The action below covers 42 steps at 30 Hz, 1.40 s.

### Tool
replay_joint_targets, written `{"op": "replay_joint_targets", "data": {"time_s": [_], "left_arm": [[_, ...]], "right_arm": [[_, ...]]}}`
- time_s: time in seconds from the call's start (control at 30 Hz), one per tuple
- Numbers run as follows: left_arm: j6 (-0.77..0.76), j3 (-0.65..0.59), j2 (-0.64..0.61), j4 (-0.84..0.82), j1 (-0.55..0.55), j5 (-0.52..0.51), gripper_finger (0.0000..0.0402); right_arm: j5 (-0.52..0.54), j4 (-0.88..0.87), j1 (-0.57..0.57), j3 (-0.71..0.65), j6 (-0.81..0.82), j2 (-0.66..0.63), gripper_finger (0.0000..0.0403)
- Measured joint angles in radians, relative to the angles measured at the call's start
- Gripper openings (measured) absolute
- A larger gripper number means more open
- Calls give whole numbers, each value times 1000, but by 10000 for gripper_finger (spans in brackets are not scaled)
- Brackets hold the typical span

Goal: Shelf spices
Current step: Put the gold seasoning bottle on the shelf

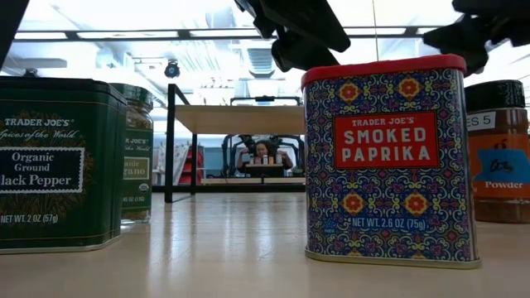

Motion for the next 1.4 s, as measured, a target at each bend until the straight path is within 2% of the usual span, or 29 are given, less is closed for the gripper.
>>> {"op": "replay_joint_targets", "data": {"time_s": [0.33,0.6,0.9,1.1,1.4], "left_arm": [[-29,-8,0,33,-4,21,284],[4,-18,0,37,-17,18,291],[80,-58,15,57,-22,-60,294],[121,-57,43,92,-31,-68,298],[122,-58,32,30,-26,-83,282]], "right_arm": [[-254,0,-147,-20,0,-31,199],[-251,0,-182,-33,0,-30,199],[-212,0,-181,-34,-7,-30,199],[-212,-3,-183,-34,2,-29,199],[-211,-4,-183,-35,7,-29,199]]}}
